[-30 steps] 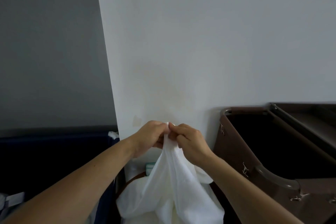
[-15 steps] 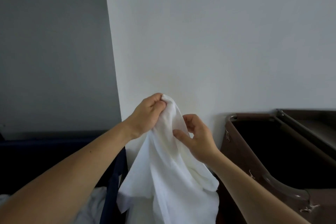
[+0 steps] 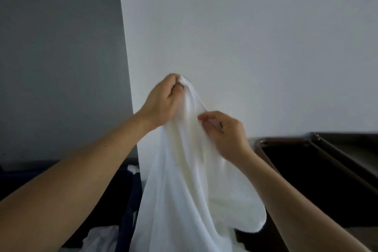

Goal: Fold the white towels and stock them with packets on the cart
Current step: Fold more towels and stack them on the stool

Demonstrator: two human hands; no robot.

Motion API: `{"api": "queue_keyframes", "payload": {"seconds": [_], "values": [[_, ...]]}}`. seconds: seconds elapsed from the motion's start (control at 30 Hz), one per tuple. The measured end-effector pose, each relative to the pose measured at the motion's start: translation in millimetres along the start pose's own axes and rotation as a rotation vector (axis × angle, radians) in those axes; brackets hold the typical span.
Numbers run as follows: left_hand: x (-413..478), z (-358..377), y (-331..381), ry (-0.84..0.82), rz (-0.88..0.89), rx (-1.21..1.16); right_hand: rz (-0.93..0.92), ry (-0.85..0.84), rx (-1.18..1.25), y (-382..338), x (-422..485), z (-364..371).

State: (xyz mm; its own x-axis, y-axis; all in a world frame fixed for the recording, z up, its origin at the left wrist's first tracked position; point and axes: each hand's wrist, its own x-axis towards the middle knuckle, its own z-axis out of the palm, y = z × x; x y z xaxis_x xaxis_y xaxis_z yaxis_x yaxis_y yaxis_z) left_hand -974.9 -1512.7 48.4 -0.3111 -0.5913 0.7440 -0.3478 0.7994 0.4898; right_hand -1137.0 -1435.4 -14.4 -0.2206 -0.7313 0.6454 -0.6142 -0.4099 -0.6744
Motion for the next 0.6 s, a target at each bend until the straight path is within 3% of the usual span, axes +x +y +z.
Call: {"api": "queue_keyframes", "payload": {"seconds": [0.07,0.2,0.4,0.6], "values": [[-14,13,-8,-0.114,0.027,0.018,0.117,-0.114,0.036,19,-14,7],[-23,27,-5,-0.225,0.102,0.007,0.112,-0.166,0.109,27,-26,13],[-22,30,-5,-0.254,0.148,0.029,0.072,0.054,0.136,23,-31,21],[-28,26,-5,-0.248,0.178,0.049,0.401,-0.315,0.125,31,-36,27]]}}
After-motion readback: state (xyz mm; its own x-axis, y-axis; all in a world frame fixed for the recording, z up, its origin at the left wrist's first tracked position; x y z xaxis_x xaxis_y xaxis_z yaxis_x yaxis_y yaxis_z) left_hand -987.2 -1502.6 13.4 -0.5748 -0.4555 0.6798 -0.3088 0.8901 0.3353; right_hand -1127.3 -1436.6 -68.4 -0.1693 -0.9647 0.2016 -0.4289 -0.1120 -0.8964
